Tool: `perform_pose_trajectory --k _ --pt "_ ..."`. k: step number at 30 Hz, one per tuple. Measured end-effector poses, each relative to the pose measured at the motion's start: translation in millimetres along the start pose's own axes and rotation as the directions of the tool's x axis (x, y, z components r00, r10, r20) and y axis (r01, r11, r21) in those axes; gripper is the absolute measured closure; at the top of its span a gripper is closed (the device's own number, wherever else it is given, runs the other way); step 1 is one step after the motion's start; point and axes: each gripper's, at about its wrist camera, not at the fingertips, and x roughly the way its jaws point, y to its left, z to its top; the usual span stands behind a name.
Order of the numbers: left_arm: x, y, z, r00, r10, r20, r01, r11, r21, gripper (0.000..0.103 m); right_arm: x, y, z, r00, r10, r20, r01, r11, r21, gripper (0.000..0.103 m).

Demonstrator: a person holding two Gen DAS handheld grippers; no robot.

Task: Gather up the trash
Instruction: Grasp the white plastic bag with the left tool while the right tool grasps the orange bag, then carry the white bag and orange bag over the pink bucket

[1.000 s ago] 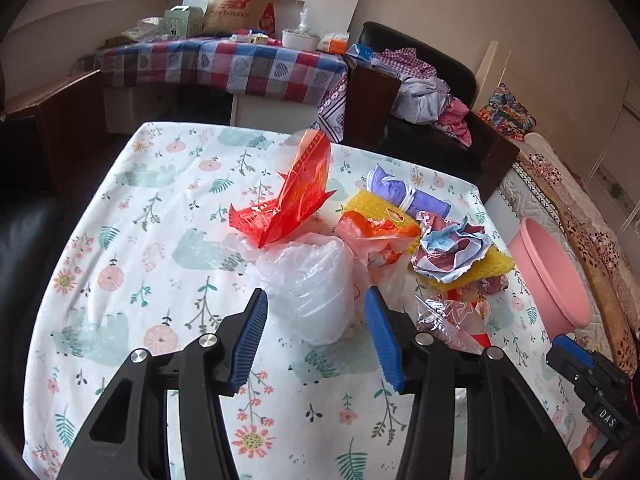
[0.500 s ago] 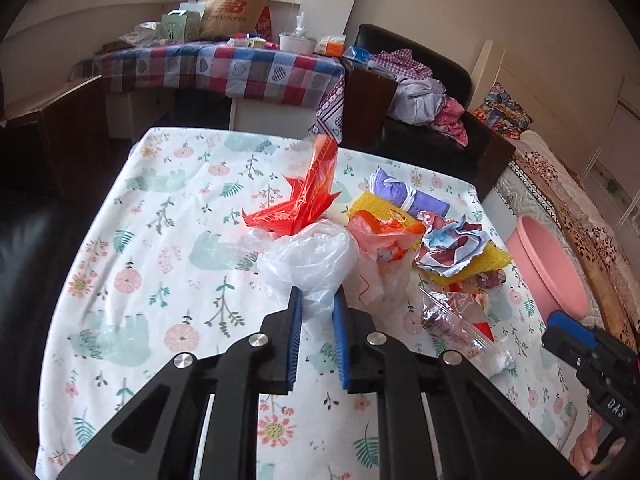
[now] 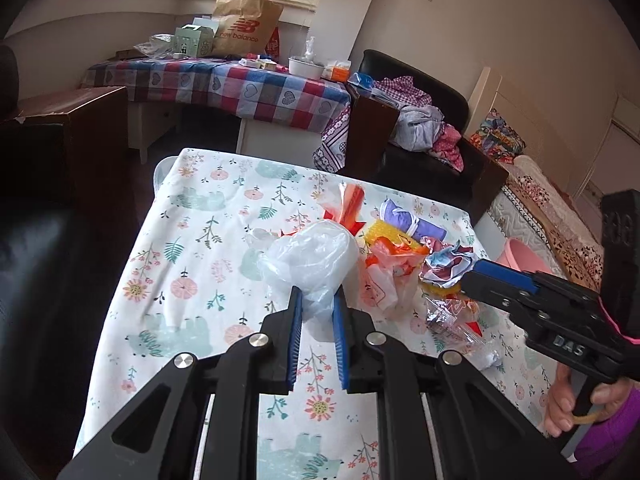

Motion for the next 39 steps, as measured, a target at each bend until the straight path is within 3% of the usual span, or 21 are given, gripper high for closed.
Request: perform_pose_trajectory --k 13,25,39 --pt "-10.7 26.8 8.7 0.999 -0.035 0.011 0.036 0.999 -0.024 0.089 41.1 4.1 25.2 0.997 -0.016 -0.08 0.016 1.0 -0.006 0.07" --pt "-2.7 28.8 11.3 0.999 -0.036 -0.011 0.035 0.999 -0.039 0.089 78.7 -10.9 19.5 0.976 -0.042 -0.213 0.039 0.999 -0.015 0.07" --pt "-11.1 12.2 19.0 1.0 -0.023 0.006 0.023 1.0 -0.01 0.089 40.3 3.2 5.9 0.993 0.016 -0.119 -0.016 1.0 0.007 0.074"
